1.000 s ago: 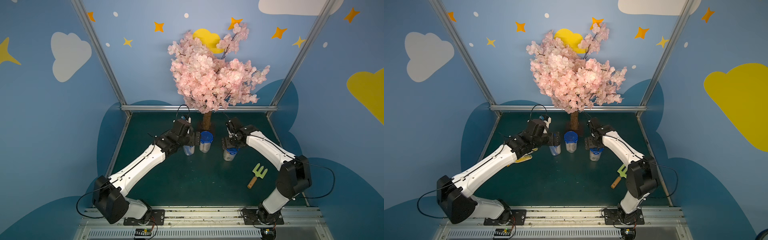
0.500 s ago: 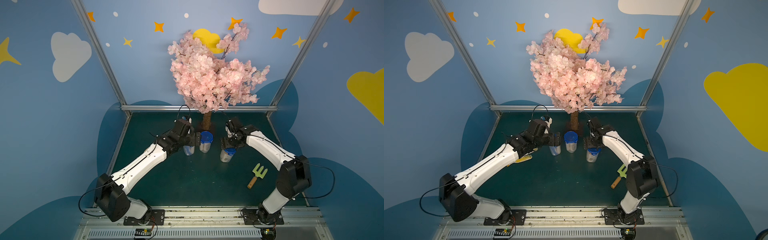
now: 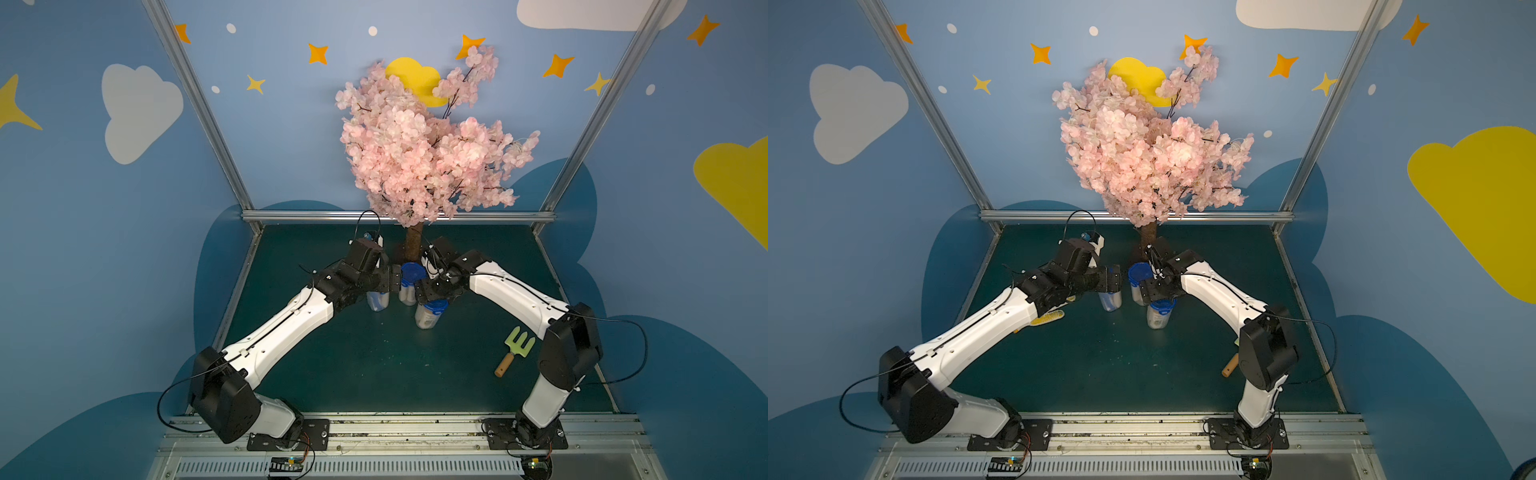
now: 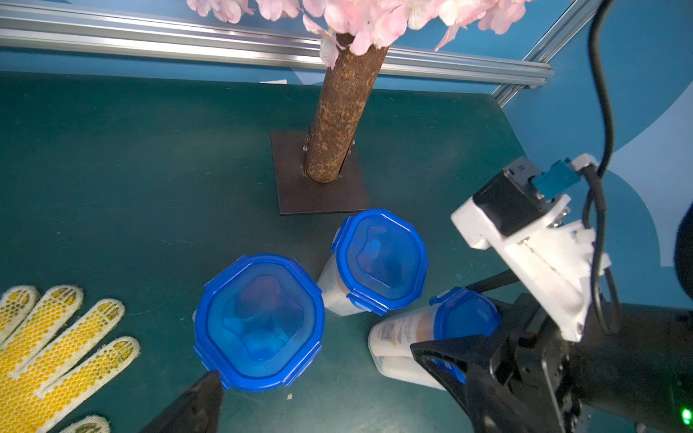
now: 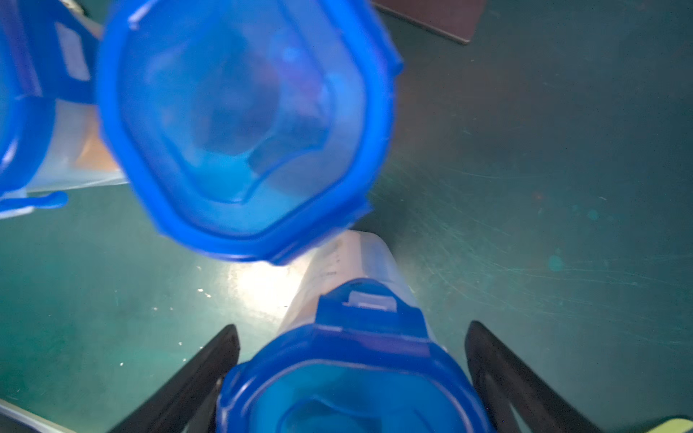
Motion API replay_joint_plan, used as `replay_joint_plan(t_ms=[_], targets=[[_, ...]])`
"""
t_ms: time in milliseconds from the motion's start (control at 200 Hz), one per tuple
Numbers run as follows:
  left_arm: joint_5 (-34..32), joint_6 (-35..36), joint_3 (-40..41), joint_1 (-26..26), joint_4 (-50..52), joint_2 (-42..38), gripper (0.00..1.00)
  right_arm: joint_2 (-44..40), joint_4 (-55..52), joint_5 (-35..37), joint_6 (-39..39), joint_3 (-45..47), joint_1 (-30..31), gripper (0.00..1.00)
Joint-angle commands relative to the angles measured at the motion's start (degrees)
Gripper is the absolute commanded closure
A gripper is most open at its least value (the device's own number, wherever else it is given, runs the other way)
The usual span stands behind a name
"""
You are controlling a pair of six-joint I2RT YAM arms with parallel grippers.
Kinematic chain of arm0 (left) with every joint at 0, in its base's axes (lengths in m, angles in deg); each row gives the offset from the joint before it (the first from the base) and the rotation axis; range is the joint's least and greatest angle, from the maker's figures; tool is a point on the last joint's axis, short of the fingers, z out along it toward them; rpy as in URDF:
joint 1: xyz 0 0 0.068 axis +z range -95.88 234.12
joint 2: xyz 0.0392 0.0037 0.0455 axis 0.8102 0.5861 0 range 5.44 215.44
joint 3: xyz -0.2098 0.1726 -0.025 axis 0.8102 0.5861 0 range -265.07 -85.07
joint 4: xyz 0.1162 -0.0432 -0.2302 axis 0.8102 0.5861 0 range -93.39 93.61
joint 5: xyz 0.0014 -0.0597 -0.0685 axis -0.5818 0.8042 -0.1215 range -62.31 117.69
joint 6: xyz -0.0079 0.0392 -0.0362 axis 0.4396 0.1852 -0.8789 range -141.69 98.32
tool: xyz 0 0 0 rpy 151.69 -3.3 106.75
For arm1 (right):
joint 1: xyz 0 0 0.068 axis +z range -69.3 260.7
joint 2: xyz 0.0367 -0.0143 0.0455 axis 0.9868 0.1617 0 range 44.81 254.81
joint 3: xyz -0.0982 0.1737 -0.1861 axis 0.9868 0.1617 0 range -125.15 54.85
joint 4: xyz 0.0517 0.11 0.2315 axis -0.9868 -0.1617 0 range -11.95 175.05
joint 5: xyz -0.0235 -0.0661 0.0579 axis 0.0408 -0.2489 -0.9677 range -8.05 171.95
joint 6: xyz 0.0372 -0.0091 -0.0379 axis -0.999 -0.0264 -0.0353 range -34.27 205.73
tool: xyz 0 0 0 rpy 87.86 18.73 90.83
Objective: Take out toiletry kits
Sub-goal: Place the container at the center of the board.
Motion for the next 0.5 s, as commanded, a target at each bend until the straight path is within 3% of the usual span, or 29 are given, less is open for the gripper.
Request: replay_joint_plan(t_ms=[0, 285, 491], targets=[[0.2, 0.03, -1.85, 0.2, 1.23, 0.85, 0.0, 0.2, -0.07, -0.35, -1.62, -1.58, 0.26, 0.12], [0.62, -0.61, -1.59, 0.22, 1.36, 0.94, 0.0, -2.85, 1.45, -0.4, -2.66, -1.61, 0.84, 0.12], [0.71, -0.95, -1.59, 0.22, 1.78, 1.04, 0.0, -0.61, 0.95, 3.13, -3.1, -2.78, 3.61, 0.12]])
